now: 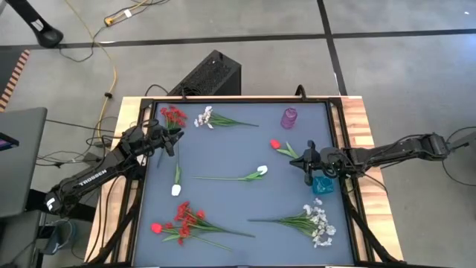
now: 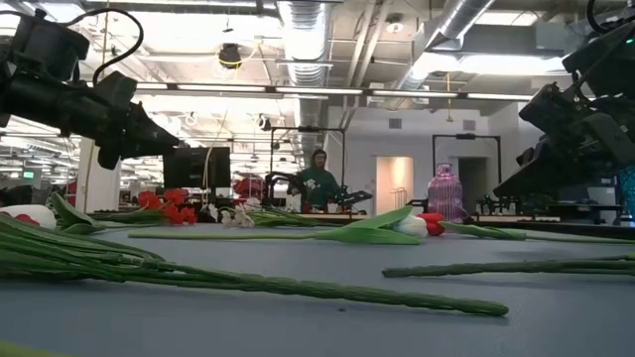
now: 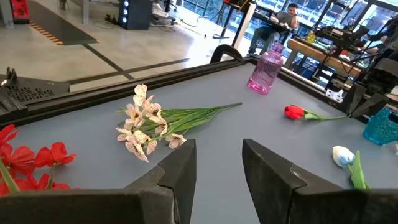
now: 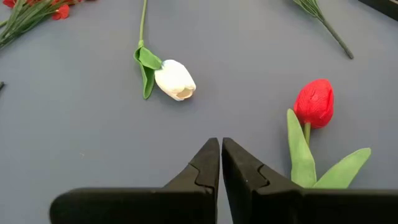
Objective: Sort flowers into vase by color
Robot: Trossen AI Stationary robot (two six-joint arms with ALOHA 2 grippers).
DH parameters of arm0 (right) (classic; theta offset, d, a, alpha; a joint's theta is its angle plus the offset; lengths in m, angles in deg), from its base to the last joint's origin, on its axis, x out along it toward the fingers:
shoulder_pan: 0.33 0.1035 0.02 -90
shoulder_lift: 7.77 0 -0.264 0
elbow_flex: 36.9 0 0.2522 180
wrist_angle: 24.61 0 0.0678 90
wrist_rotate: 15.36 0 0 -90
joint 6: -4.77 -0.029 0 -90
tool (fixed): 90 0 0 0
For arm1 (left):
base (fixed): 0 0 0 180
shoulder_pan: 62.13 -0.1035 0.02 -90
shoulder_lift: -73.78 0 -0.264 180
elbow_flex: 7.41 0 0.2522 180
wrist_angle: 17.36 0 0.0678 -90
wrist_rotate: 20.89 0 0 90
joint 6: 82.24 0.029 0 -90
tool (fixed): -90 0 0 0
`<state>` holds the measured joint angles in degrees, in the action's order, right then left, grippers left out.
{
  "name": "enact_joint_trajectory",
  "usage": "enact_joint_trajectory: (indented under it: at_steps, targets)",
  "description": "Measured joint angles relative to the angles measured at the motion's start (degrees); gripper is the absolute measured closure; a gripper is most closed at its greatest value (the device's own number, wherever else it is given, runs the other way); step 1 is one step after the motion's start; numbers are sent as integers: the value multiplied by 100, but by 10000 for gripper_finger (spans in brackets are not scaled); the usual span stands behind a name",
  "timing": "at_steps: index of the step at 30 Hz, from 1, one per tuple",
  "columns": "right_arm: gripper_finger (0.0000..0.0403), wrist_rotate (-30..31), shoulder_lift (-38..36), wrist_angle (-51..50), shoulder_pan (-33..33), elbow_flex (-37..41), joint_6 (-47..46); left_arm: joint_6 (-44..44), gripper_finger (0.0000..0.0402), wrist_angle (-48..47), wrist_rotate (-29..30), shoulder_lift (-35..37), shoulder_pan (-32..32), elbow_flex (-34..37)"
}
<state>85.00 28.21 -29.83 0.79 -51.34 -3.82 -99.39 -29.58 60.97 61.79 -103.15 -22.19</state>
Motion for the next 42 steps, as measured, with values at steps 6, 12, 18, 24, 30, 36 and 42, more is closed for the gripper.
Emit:
enact_joint_trajectory:
  at_steps: [6, 12, 18, 24, 30, 36, 42]
  targets:
    - [355, 0, 0, 0, 0, 0, -1, -1, 282, 0, -2, 0, -1, 1]
    - [355, -1, -1, 1, -1, -1, -1, -1, 282, 0, 0, 0, -1, 0]
    - [355, 0, 0, 0, 1, 0, 0, -1, 282, -1, 0, 1, -1, 1]
    - [355, -1, 1, 0, -1, 1, -1, -2, 282, -2, -2, 2, -2, 2]
    - [355, -1, 1, -1, -1, 0, 1, -1, 282, 0, -2, 0, 0, 0]
    - [355, -1, 1, 1, 0, -1, 1, -65, 282, 0, -1, 0, -2, 0]
    - [355, -1, 1, -1, -1, -1, 1, -474, 282, 0, -2, 0, -1, 2]
